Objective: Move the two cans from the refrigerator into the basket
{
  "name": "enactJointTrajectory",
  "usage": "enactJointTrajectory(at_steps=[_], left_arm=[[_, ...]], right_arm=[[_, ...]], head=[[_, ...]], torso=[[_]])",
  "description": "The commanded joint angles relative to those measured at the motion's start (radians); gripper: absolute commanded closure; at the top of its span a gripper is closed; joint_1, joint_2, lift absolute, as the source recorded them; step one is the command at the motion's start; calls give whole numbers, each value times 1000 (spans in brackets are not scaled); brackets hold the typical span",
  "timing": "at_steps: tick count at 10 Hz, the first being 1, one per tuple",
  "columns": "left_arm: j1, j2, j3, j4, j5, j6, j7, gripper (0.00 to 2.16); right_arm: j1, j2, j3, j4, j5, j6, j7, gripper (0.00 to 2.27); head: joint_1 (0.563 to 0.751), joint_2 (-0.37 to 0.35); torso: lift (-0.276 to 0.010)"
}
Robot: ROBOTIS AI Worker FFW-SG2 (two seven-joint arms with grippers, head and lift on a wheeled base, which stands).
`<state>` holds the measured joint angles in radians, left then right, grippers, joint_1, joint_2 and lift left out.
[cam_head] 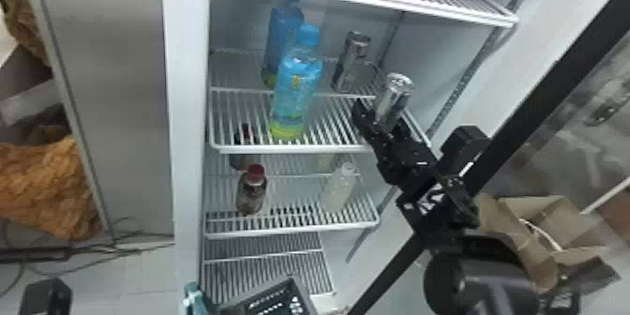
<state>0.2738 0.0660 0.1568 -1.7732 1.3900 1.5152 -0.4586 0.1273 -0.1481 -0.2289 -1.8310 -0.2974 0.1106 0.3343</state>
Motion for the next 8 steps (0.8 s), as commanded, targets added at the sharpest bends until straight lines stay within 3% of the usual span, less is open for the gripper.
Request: enactJointTrajectory(at_steps=[1,8], left_arm=[[1,0,1,0,2,-1,0,1197],[3,-2,3,0,2,-1,-2,1197]], right_arm=[[52,1,0,-75,-20,22,0,1072],[295,1,-30,-337,-89,123,2,1072]], head=[[695,-350],[695,-350]], torso=[[-35],[-35]])
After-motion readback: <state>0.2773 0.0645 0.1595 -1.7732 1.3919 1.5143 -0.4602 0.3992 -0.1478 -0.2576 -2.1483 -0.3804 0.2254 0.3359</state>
